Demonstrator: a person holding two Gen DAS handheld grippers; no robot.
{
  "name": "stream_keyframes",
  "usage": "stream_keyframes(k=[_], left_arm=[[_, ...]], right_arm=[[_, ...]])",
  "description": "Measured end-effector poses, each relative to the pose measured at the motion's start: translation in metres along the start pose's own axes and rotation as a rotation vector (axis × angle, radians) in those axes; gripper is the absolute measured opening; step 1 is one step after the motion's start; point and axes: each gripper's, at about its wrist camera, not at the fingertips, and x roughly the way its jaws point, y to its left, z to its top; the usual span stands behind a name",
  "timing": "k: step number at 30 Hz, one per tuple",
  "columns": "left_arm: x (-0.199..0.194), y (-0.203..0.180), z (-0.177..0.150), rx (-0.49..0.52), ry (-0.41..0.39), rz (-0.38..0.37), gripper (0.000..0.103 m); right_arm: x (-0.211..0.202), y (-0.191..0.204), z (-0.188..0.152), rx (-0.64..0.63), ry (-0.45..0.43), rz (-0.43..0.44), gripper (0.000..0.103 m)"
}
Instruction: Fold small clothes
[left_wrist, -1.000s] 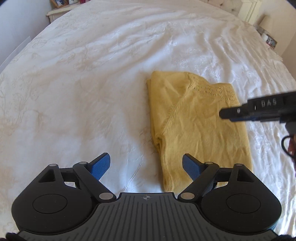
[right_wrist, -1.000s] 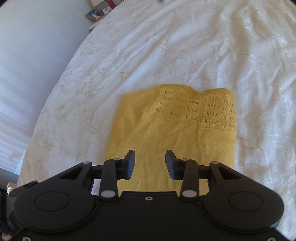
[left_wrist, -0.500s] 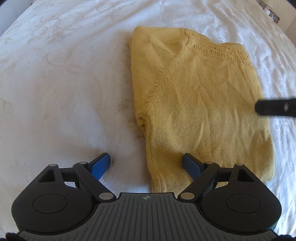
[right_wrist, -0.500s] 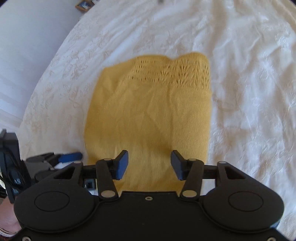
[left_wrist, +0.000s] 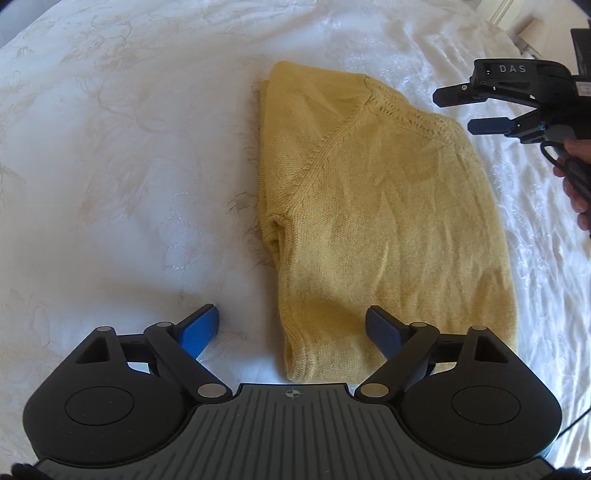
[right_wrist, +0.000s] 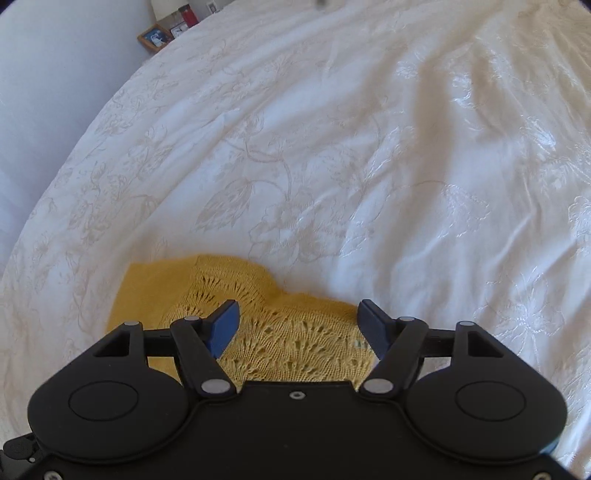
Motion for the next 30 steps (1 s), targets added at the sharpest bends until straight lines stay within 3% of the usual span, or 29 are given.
stream_keyframes(k=[3, 7, 12, 16, 18, 25, 28, 30], left_arm=[[-0.008, 0.004, -0.007, -0.010, -0.016, -0.062, 0.087], [-0.001, 0.003, -0.004, -0.028, -0.016, -0.103, 0.087], [0.018, 0.001, 0.010, -0.058, 0.019, -0.215, 0.091], [0.035, -0.009, 0.024, -0.025, 0.034, -0.303, 0.093], [0.040, -0.012, 0.029, -0.013, 0.039, -0.340, 0.100], [0.052, -0.019, 0.037, -0.009, 0.023, -0.394, 0.102], [0.047, -0.013, 0.036, -0.027, 0.022, -0.383, 0.088], [0.042, -0.007, 0.035, -0.044, 0.021, -0.348, 0.057]], right_arm=[[-0.014, -0.017, -0.010, 0.047, -0.027, 0.055, 0.088], [-0.022, -0.042, -0.039, 0.104, 0.026, 0.131, 0.090], [-0.012, -0.062, -0.065, 0.170, 0.099, 0.217, 0.091], [0.007, -0.062, -0.064, 0.224, 0.109, 0.308, 0.095], [0.018, -0.057, -0.058, 0.226, 0.106, 0.350, 0.101], [0.040, -0.034, -0.038, 0.201, 0.103, 0.395, 0.103], [0.037, -0.036, -0.043, 0.220, 0.084, 0.414, 0.102], [0.030, -0.043, -0.051, 0.227, 0.076, 0.418, 0.102]])
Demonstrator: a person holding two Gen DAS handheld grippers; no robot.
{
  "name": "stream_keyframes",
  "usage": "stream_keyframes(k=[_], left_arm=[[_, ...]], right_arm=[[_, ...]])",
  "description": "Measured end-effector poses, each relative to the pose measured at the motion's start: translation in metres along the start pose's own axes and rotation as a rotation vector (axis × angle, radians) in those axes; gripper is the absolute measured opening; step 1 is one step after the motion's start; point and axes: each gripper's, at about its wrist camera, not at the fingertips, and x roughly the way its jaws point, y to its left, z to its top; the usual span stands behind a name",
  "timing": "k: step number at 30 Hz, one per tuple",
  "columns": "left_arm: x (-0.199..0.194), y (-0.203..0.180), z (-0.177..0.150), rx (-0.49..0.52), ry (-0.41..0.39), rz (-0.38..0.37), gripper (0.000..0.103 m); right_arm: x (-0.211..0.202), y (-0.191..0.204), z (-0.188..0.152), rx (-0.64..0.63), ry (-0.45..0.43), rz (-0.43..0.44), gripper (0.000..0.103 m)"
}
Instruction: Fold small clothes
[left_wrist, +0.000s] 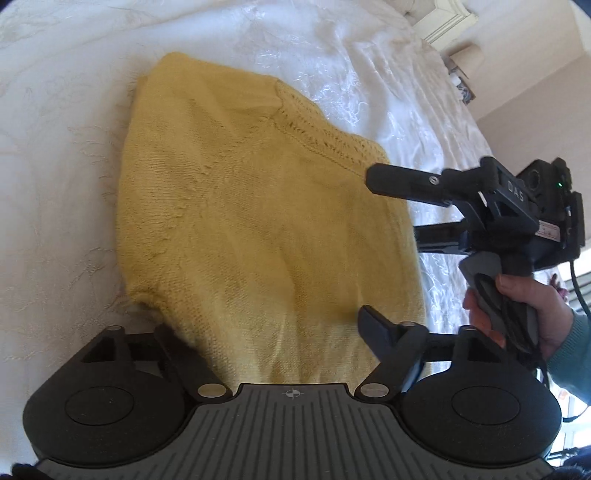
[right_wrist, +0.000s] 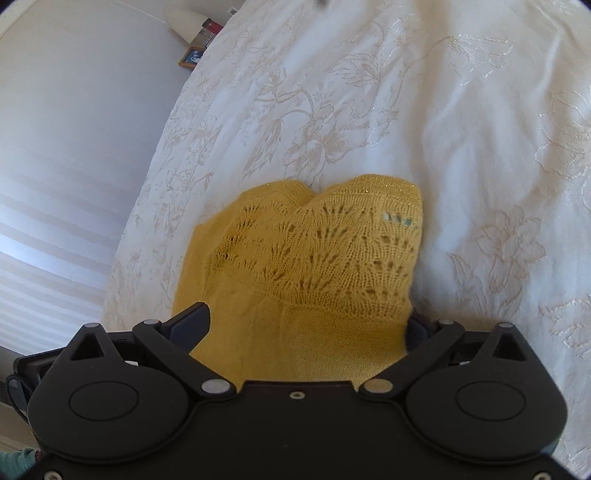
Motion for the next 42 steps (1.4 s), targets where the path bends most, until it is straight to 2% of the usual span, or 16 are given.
stream_keyframes(k=[2, 3, 4, 5, 6, 8, 10, 12, 17, 20, 28, 31, 34, 36, 40, 42], left_arm=[[-0.004, 0.007, 0.000, -0.028, 0.011, 0.004, 0.038], [-0.005, 0.009, 0.000, -0.041, 0.018, -0.008, 0.029], [-0.004, 0.009, 0.003, -0.045, 0.025, -0.013, 0.026], [-0.005, 0.006, 0.003, -0.035, 0.021, -0.004, 0.023], [-0.007, 0.001, 0.004, -0.023, 0.015, 0.005, 0.021], [-0.011, -0.009, 0.004, -0.005, 0.000, 0.013, 0.021], [-0.014, -0.017, 0.002, -0.013, -0.005, 0.000, 0.021], [-0.021, -0.024, -0.004, -0.019, -0.016, -0.015, 0.017], [-0.029, -0.051, -0.028, -0.022, -0.023, -0.057, 0.017], [-0.031, -0.075, -0.053, 0.000, -0.008, -0.082, 0.017], [-0.030, -0.132, -0.132, -0.026, 0.037, -0.140, 0.017], [-0.021, -0.137, -0.159, -0.042, 0.063, -0.044, 0.017], [-0.009, -0.133, -0.181, -0.019, 0.099, 0.152, 0.018], [-0.005, -0.129, -0.191, -0.018, 0.117, 0.219, 0.027], [-0.021, -0.129, -0.200, -0.063, 0.056, 0.292, 0.032], [-0.033, -0.140, -0.199, -0.032, -0.015, 0.359, 0.038]], right_arm=[[-0.006, -0.002, -0.007, 0.003, -0.003, -0.001, 0.100], [-0.007, -0.001, -0.008, 0.002, -0.002, -0.009, 0.092], [-0.009, -0.001, -0.009, 0.002, 0.002, -0.033, 0.082], [-0.010, 0.000, -0.009, 0.008, 0.005, -0.067, 0.057], [-0.010, -0.001, -0.007, 0.022, 0.009, -0.092, 0.050], [-0.017, 0.001, -0.007, 0.036, -0.009, -0.102, 0.045], [-0.026, 0.008, -0.009, 0.033, -0.029, -0.114, 0.042], [-0.037, 0.014, -0.014, 0.041, -0.050, -0.109, 0.040], [-0.072, 0.019, -0.037, 0.076, -0.079, -0.113, 0.039], [-0.095, 0.017, -0.058, 0.094, -0.064, -0.101, 0.039], [-0.156, 0.006, -0.113, 0.074, 0.028, -0.088, 0.039], [-0.169, -0.007, -0.125, 0.059, 0.044, -0.144, 0.040], [-0.175, -0.027, -0.133, 0.022, 0.036, -0.343, 0.043], [-0.180, -0.042, -0.134, 0.049, 0.020, -0.419, 0.044], [-0.194, -0.042, -0.137, 0.016, -0.024, -0.431, 0.047], [-0.201, -0.032, -0.139, -0.044, -0.047, -0.408, 0.063]])
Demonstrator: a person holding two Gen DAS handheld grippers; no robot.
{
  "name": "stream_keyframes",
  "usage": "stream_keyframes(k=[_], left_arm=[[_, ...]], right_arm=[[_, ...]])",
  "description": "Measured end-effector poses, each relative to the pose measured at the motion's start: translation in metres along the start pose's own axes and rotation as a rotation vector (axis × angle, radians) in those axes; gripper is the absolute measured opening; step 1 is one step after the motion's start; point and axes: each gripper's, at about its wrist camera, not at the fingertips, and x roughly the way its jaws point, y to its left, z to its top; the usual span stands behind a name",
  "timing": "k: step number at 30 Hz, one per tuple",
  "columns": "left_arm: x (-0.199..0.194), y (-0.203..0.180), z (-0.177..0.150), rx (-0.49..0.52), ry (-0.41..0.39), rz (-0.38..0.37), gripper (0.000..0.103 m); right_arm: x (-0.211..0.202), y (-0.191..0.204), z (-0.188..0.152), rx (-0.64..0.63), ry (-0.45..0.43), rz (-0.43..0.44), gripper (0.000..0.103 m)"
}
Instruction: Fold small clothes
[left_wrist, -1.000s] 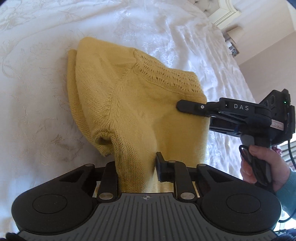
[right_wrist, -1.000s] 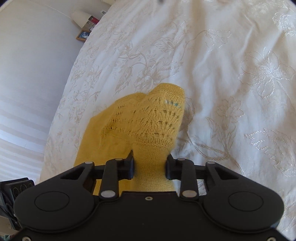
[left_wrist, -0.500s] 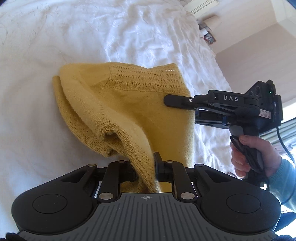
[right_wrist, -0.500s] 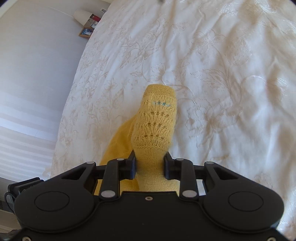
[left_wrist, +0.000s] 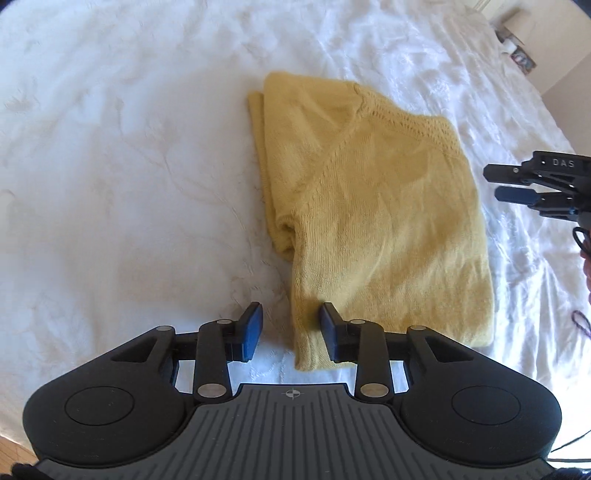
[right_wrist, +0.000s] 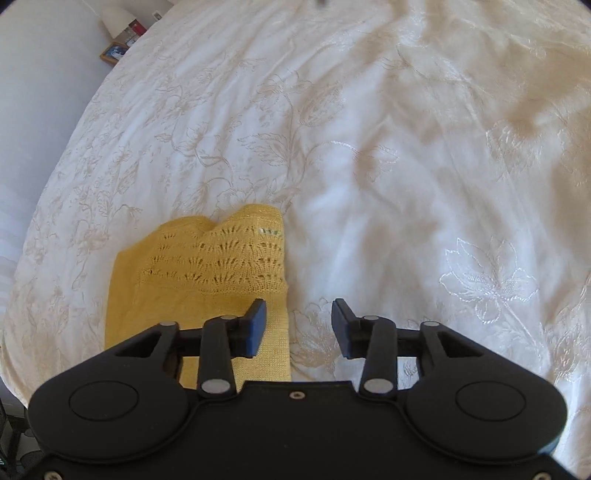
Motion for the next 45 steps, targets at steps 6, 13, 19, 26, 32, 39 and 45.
stream_keyframes(k=[6, 13, 19, 26, 32, 39, 45], left_arm=[[-0.029, -0.026, 0.015, 0.072, -0.240, 0.151, 0.070], [-0.005, -0.051, 0.068, 0.107, -0.226, 0.232, 0.074], [0.034, -0.038, 0.093, 0.086, -0.149, 0.251, 0.074], [0.069, 0.002, 0.098, -0.006, -0.046, 0.271, 0.103], [0.061, 0.011, 0.096, 0.006, -0.030, 0.224, 0.103], [0.021, 0.003, 0.086, 0.059, -0.080, 0.243, 0.103], [-0.019, -0.010, 0.063, 0.086, -0.101, 0.238, 0.101]], right_arm=[[-0.010, 0.025, -0.002, -0.166, -0.058, 0.006, 0.078], [0.009, 0.049, 0.009, -0.201, -0.052, -0.045, 0.097], [0.046, 0.061, 0.020, -0.195, -0.009, -0.131, 0.102], [0.089, 0.050, 0.021, -0.176, 0.110, -0.218, 0.102], [0.077, 0.052, 0.023, -0.168, 0.088, -0.218, 0.102], [0.019, 0.063, 0.006, -0.209, -0.044, -0.209, 0.102], [-0.020, 0.074, -0.016, -0.165, -0.078, -0.218, 0.102]])
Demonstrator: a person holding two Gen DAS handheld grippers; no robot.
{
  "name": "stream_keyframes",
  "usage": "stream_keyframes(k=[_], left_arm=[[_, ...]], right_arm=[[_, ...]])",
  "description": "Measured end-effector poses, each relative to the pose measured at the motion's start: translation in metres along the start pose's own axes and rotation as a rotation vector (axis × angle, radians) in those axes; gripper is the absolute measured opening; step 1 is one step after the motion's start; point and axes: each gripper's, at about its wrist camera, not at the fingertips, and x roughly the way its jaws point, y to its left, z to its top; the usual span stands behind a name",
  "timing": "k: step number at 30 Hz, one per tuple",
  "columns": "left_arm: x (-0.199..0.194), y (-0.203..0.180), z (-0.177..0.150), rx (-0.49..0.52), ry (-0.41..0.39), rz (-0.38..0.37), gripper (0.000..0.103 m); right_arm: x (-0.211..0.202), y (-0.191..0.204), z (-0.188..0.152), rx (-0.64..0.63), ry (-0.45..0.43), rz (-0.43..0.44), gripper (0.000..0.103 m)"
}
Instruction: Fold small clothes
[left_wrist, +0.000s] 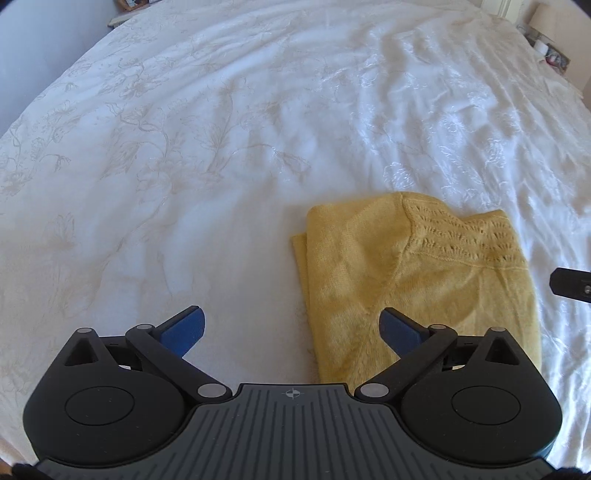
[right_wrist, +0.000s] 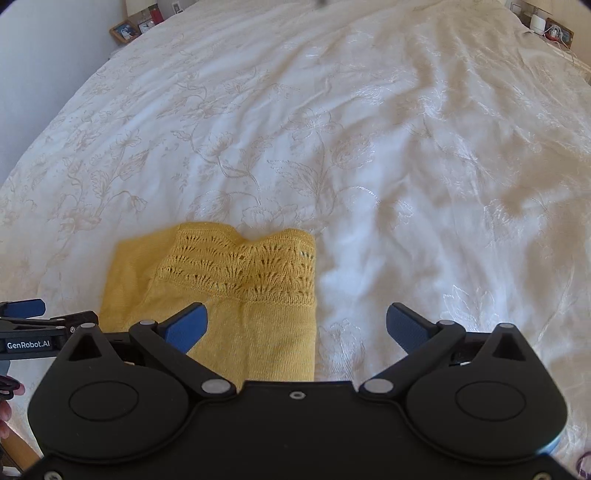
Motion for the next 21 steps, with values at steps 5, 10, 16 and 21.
stream_keyframes(k=[5, 10, 16, 21], left_arm=[[-0.050, -0.008, -0.019, -0.034, -0.093, -0.023, 0.101], [-0.086, -0.024, -0.036, -0.081, -0.146, -0.020, 0.101], [-0.116, -0.036, -0.059, -0.182, -0.123, 0.008, 0.101], [-0.136, -0.046, -0.082, -0.158, -0.129, 0.063, 0.101]], right_arm=[[-0.034, 0.010, -0.025, -0.007, -0.016, -0.014, 0.102], [-0.070, 0.009, -0.045, 0.001, -0.057, 0.060, 0.102], [-0.096, 0.014, -0.069, -0.082, -0.016, -0.002, 0.102], [-0.119, 0.004, -0.087, -0.026, -0.025, 0.042, 0.102]])
